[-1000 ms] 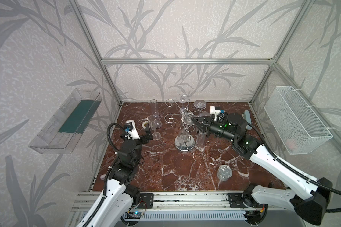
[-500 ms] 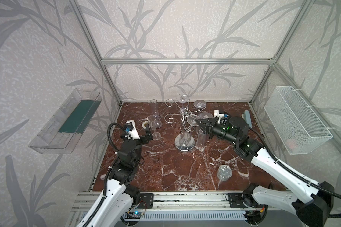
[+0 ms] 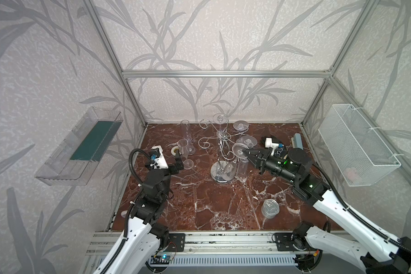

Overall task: Take the wine glass off the wine glass rack
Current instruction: 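Lift the flute glass off its rack hook with the right gripper and pull back, then bring the glass toward the table center with the right gripper while the left gripper approaches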

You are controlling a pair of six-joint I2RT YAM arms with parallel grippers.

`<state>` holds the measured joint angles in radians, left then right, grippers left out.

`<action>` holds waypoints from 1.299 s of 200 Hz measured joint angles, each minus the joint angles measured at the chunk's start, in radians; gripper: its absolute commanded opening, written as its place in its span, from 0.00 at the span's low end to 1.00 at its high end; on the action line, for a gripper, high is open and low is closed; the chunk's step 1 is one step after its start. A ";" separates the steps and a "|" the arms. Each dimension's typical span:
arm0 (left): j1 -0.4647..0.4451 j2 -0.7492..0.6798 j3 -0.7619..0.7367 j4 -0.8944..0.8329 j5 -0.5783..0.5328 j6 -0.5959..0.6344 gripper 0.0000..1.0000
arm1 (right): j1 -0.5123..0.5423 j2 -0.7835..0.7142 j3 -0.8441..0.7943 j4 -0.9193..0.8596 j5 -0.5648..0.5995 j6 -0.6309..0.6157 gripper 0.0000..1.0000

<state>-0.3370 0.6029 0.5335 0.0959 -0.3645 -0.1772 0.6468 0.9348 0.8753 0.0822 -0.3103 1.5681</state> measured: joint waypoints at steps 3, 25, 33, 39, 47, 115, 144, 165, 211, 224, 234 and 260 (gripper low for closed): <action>0.000 0.000 0.000 0.000 0.000 0.000 0.99 | 0.000 -0.005 -0.003 -0.006 -0.003 -0.002 0.00; 0.000 0.000 0.000 -0.009 0.000 0.001 0.99 | 0.000 -0.035 -0.007 -0.064 -0.021 -0.028 0.00; 0.000 0.000 0.000 -0.014 0.000 0.001 0.99 | 0.000 -0.051 -0.007 -0.095 -0.028 -0.045 0.00; 0.000 0.000 0.000 -0.016 0.000 0.001 0.99 | -0.002 -0.063 -0.007 -0.117 -0.032 -0.057 0.00; 0.000 0.000 0.000 -0.016 0.000 0.001 0.99 | -0.004 -0.083 -0.007 -0.151 -0.038 -0.081 0.00; 0.000 -0.006 0.000 -0.022 -0.008 0.004 0.99 | -0.083 -0.170 0.056 -0.441 -0.065 -0.287 0.00; 0.000 -0.019 0.000 -0.028 -0.010 0.010 0.99 | -0.129 -0.182 0.115 -0.558 -0.048 -0.411 0.00; 0.000 -0.032 0.003 -0.039 -0.011 0.010 0.99 | -0.140 -0.193 0.170 -0.621 0.005 -0.529 0.00; 0.000 -0.052 0.055 -0.075 -0.005 0.009 0.99 | -0.143 -0.209 0.283 -0.648 0.187 -0.867 0.00; 0.000 -0.052 0.084 -0.089 0.004 0.007 0.99 | -0.143 -0.217 0.284 -0.613 0.219 -0.975 0.00; 0.000 -0.051 0.111 -0.098 0.018 0.005 0.99 | -0.143 -0.220 0.284 -0.578 0.234 -1.050 0.00; 0.000 -0.039 0.203 -0.125 0.090 0.000 0.99 | -0.143 -0.204 0.285 -0.484 0.239 -1.261 0.00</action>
<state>-0.3370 0.5644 0.7361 -0.0288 -0.2749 -0.1772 0.5037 0.7311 1.1599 -0.4023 -0.0715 0.3069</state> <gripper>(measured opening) 0.987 0.077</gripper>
